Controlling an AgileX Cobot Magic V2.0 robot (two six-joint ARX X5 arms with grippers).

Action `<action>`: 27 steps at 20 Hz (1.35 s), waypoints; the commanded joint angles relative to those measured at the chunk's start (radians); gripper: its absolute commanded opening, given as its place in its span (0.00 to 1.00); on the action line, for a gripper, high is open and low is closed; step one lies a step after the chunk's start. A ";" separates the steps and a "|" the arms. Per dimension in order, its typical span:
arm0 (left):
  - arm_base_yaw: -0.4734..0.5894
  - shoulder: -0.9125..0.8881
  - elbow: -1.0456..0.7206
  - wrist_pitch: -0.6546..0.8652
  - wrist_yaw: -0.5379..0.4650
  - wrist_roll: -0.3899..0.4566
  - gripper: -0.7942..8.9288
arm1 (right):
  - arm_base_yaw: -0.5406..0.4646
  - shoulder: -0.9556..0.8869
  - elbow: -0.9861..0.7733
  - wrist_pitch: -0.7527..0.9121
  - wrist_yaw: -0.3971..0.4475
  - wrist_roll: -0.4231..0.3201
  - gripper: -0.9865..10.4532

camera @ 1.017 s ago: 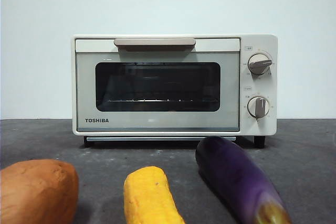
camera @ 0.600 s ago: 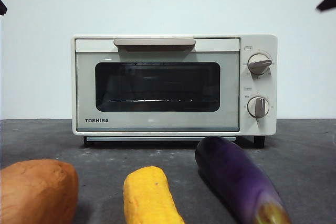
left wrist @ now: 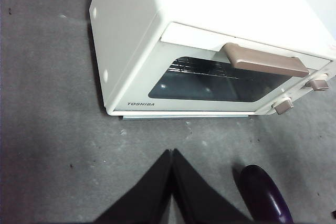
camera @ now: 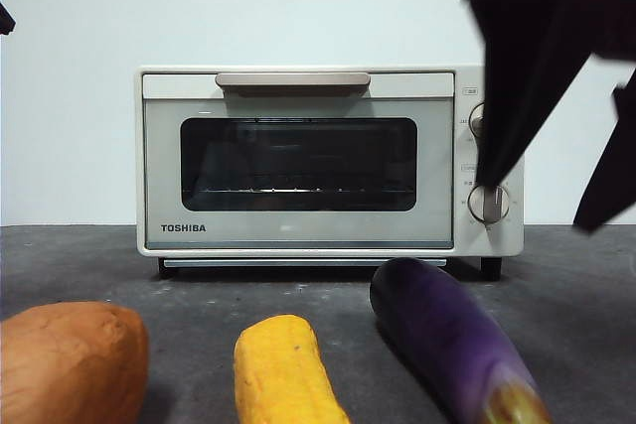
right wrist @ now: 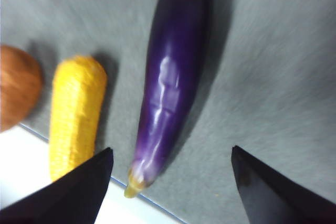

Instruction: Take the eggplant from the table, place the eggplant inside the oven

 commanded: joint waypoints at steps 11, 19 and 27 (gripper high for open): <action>-0.021 0.007 0.016 0.000 0.005 0.010 0.09 | 0.102 0.333 0.017 0.234 0.092 0.074 0.40; -0.027 0.007 0.016 0.007 0.005 0.008 0.09 | 0.102 0.309 0.043 0.219 0.087 0.079 0.24; -0.245 0.265 0.184 0.037 -0.044 0.038 0.09 | 0.101 -0.102 0.063 0.070 0.125 0.010 0.24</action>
